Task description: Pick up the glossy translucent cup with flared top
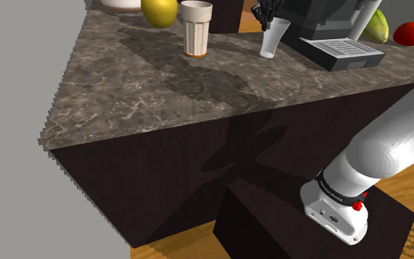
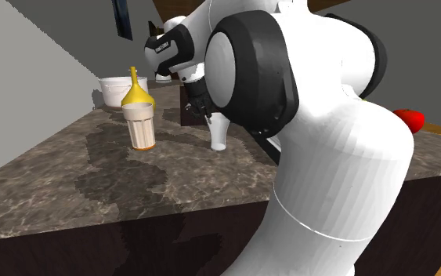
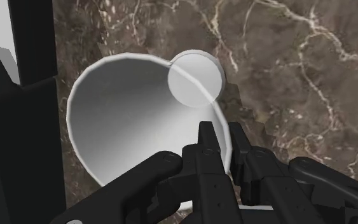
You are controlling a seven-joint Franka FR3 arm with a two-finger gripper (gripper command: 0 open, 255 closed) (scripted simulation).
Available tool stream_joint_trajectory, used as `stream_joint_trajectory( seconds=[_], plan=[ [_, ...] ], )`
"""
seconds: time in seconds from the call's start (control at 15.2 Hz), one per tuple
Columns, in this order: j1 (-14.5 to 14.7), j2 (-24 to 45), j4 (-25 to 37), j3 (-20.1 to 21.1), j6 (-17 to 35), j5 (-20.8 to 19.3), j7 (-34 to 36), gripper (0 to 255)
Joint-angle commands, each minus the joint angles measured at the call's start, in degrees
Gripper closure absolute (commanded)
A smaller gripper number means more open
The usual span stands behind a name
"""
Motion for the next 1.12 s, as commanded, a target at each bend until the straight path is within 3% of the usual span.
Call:
stream_joint_trajectory(
  seconds=[0.0,1.06],
  plan=[
    [0.0,0.2,0.9,0.0,-0.8,0.0,-0.1,255],
    [0.2,3.3,15.5,0.4,-11.9,0.1,-3.0,255]
  ],
)
